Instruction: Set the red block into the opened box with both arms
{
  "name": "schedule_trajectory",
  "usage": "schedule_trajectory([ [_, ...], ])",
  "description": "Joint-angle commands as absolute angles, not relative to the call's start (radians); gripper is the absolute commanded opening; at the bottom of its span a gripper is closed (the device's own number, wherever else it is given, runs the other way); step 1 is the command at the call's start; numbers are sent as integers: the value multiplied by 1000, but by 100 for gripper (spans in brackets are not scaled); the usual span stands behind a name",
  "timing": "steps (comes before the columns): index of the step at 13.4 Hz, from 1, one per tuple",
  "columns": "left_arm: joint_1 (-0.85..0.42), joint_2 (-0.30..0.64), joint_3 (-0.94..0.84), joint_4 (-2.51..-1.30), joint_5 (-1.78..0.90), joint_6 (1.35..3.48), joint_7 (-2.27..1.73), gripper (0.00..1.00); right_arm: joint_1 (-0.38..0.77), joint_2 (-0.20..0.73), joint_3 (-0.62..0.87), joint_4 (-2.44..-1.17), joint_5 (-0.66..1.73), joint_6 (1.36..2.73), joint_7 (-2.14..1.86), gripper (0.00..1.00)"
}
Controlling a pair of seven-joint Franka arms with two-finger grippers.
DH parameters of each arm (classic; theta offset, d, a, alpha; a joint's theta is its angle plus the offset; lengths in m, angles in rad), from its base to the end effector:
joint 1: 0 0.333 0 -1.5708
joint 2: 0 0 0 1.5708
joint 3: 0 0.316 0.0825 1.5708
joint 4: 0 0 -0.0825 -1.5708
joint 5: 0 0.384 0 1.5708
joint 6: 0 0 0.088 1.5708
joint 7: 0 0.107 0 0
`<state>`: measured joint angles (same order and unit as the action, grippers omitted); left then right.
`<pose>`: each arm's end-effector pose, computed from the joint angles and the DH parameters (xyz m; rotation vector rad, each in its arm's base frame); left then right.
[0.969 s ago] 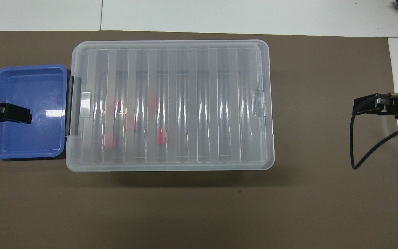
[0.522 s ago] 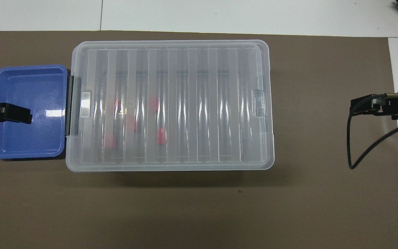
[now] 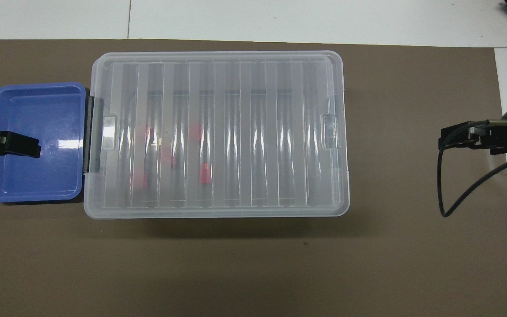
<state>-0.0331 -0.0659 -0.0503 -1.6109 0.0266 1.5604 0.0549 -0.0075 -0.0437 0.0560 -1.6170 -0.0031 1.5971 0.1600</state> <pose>0.5312 -0.0425 0.6405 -3.1044 0.2141 -0.0245 0.5427 0.0267 0.6289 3.1335 -0.1748 0.0379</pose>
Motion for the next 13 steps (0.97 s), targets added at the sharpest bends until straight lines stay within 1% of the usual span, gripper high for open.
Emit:
schedule_trajectory([
  [1, -29, -75, -49, -1609, 20, 1543, 54, 100, -23, -51, 61, -1626, 5, 1586, 133, 100],
  [13, -29, -75, -49, -1609, 20, 1543, 54, 100, -21, -52, 61, -1626, 5, 1572, 141, 100],
])
